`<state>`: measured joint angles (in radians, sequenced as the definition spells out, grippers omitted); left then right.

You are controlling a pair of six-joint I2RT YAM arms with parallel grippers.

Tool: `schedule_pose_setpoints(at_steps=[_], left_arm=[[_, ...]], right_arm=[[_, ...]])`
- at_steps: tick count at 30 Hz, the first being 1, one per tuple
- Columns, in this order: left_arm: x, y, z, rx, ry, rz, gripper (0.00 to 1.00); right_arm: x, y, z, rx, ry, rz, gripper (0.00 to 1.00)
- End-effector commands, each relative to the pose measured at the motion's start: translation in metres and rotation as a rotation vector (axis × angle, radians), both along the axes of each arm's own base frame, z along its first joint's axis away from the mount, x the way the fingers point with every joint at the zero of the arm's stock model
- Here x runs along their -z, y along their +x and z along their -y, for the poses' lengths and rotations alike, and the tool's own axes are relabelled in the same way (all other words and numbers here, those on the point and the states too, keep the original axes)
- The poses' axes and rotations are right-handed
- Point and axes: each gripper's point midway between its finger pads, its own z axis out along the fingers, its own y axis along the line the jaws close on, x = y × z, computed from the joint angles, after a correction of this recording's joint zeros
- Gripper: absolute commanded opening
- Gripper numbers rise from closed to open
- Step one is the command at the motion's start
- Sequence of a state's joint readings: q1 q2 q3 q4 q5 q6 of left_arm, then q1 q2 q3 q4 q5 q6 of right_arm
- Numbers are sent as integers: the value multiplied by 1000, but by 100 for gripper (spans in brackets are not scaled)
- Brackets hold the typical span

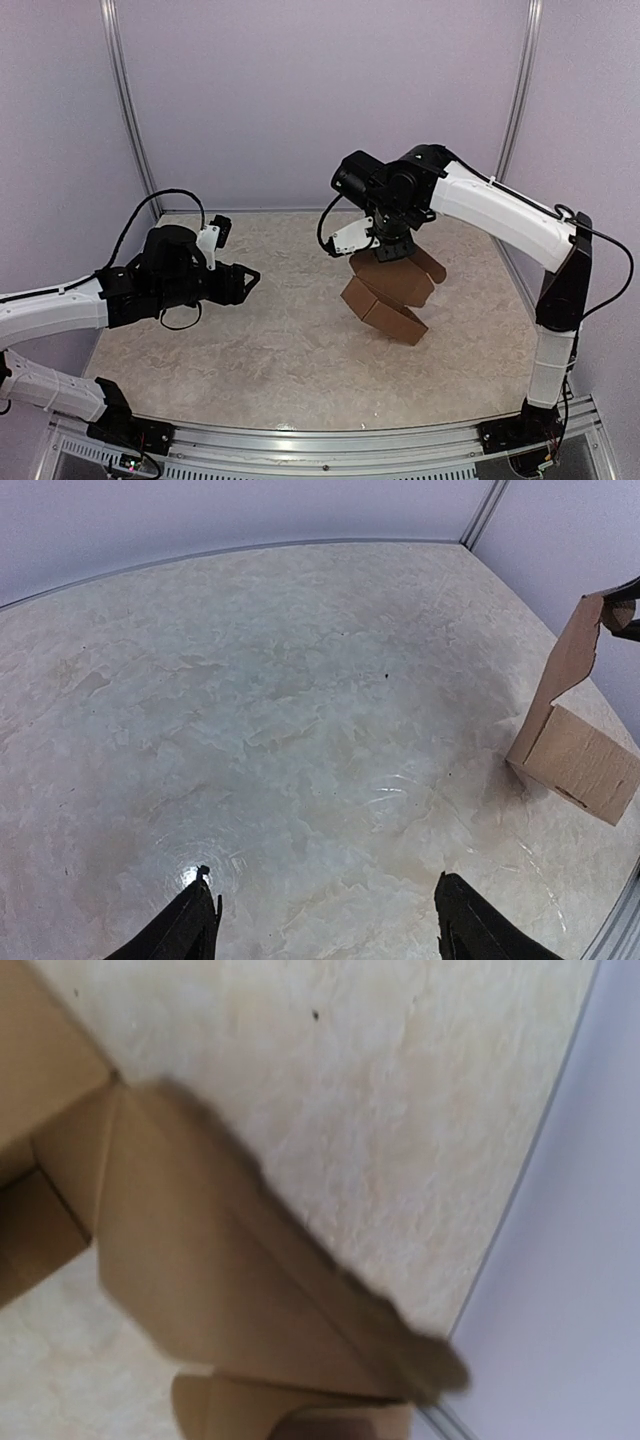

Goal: Fold the paper box

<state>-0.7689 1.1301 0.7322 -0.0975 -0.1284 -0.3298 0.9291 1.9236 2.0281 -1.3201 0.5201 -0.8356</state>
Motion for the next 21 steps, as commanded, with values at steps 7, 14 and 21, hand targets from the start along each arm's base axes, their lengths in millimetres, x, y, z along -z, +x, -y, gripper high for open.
schedule_pose_setpoints(at_steps=[7,14,21], left_arm=[[7,-2,-6,-10,1,-6,73],[6,-1,-1,0,-7,-6,73],[9,3,2,-1,3,-11,72]], right_arm=[[-18,-23,-4,-13,26,-30,29],[-40,-33,-16,-4,191,-9,39],[-84,-39,-14,61,540,74,54]])
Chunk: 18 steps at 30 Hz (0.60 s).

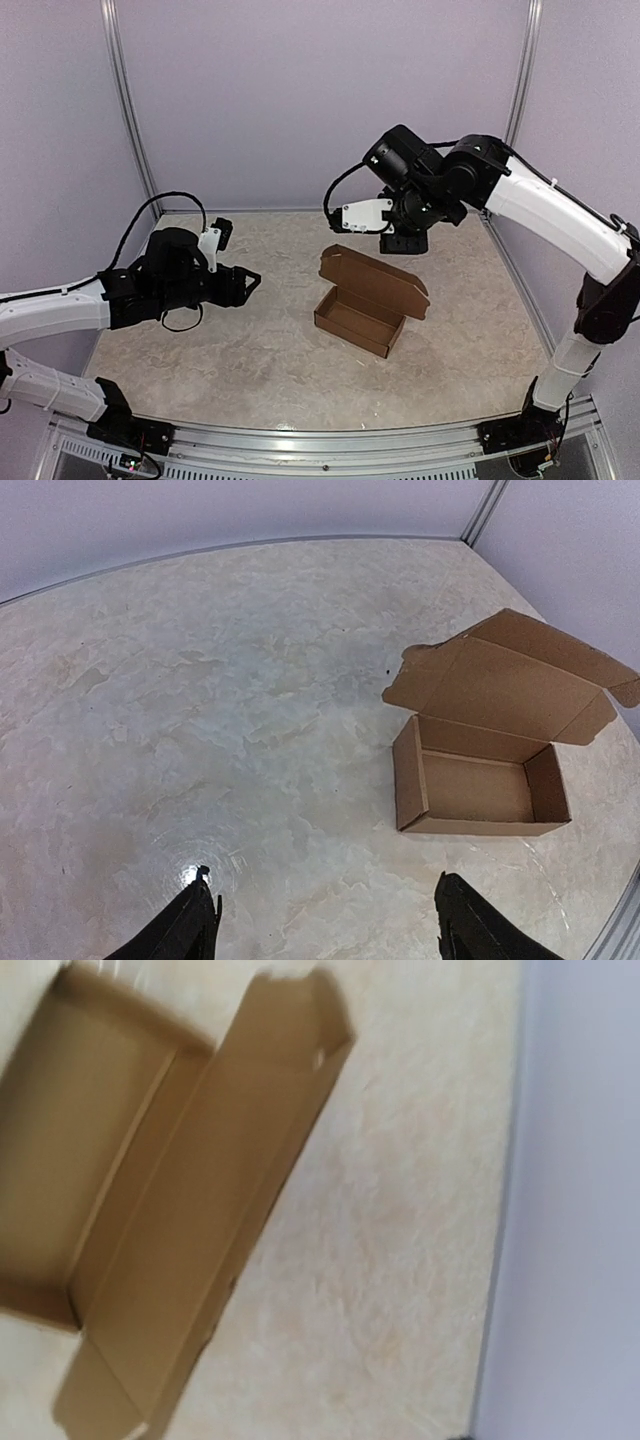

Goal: Fold the paper box

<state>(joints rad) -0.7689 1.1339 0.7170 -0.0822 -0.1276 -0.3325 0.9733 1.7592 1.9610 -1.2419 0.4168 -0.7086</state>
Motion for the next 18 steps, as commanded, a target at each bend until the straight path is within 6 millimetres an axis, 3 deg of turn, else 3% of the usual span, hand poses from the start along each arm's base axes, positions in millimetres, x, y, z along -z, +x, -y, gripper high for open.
schedule_pose_setpoints(at_steps=[1,6,8,12,18], left_arm=[[4,4,2,1,4,-5,72],[-1,9,6,12,13,10,73],[-3,12,8,20,12,14,73],[-3,18,13,37,-3,7,73],[5,25,18,52,-14,-14,73]], right_arm=[[-46,-4,3,73,323,66,57],[-62,2,31,237,596,154,79],[-56,3,43,311,692,121,81],[-27,8,67,493,767,43,80],[39,-2,92,692,760,-118,81]])
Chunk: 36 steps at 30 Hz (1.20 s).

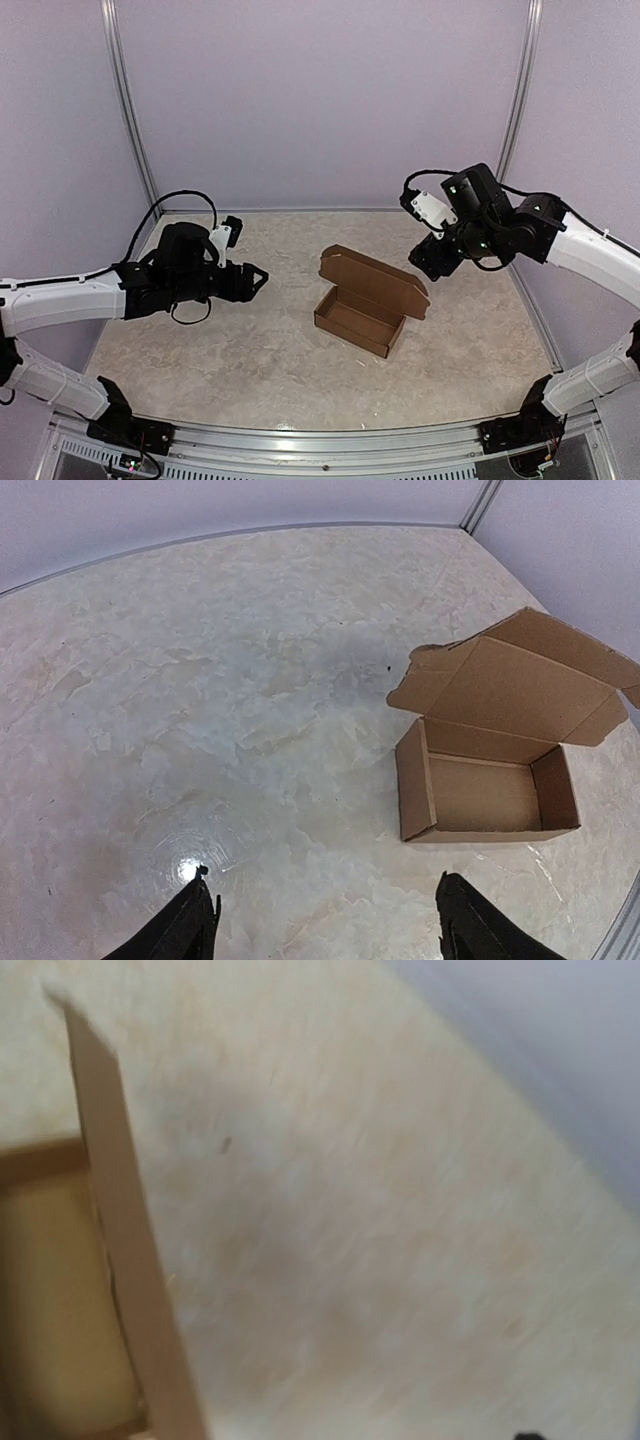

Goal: Fold the paper box

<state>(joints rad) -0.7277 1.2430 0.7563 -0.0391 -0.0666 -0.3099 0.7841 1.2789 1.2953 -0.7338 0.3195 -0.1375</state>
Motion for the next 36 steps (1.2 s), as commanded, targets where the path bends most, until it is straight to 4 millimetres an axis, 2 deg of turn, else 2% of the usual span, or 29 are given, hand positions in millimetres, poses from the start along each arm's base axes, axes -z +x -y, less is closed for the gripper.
schedule_pose_setpoints(at_steps=[1,4,7,13,17,24,29,34,36], left_arm=[[-11,9,11,33,-41,28,74],[-10,14,15,39,-52,34,75],[-8,14,22,68,-56,23,76],[-5,19,29,81,-49,11,76],[-2,21,29,75,-41,8,77],[2,20,24,61,-23,-3,81],[0,16,19,53,-15,0,81],[-2,17,9,14,3,19,82],[-2,17,6,5,5,22,82]], right_arm=[[41,-12,11,123,150,-174,81],[64,-22,12,131,206,-251,81],[76,-29,11,128,259,-291,81],[90,-32,0,91,319,-321,81],[93,-23,-7,77,308,-309,76],[95,-9,-21,17,267,-285,60],[100,-1,-28,-36,194,-276,39],[104,3,-37,-116,144,-268,23],[104,3,-41,-155,127,-258,13]])
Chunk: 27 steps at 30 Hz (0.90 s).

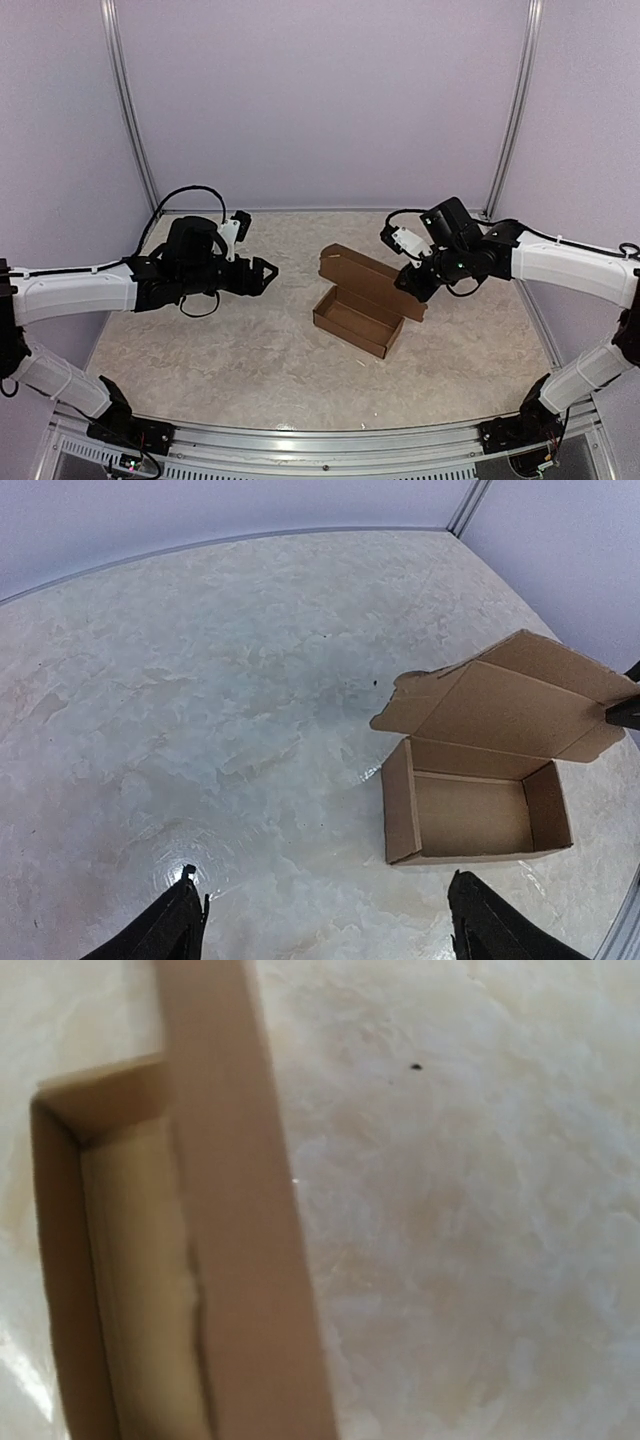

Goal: Fold the paper box

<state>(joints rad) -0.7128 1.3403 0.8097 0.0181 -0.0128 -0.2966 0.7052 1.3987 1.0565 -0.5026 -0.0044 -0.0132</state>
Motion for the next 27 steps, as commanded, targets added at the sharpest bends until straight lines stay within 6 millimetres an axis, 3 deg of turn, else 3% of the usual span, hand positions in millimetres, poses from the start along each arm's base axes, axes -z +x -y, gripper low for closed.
schedule_pose_setpoints(at_steps=[1,7,17,27], left_arm=[[-4,1,-13,-38,23,26,82],[4,-4,-22,-55,53,9,82],[7,-14,-31,-64,43,13,82],[13,-29,-19,45,-38,54,84]], right_arm=[[-7,6,-11,-110,-22,53,11],[-12,3,-31,-297,-14,127,0],[-22,6,-59,-582,-28,288,0],[-14,6,-82,-764,-31,217,0]])
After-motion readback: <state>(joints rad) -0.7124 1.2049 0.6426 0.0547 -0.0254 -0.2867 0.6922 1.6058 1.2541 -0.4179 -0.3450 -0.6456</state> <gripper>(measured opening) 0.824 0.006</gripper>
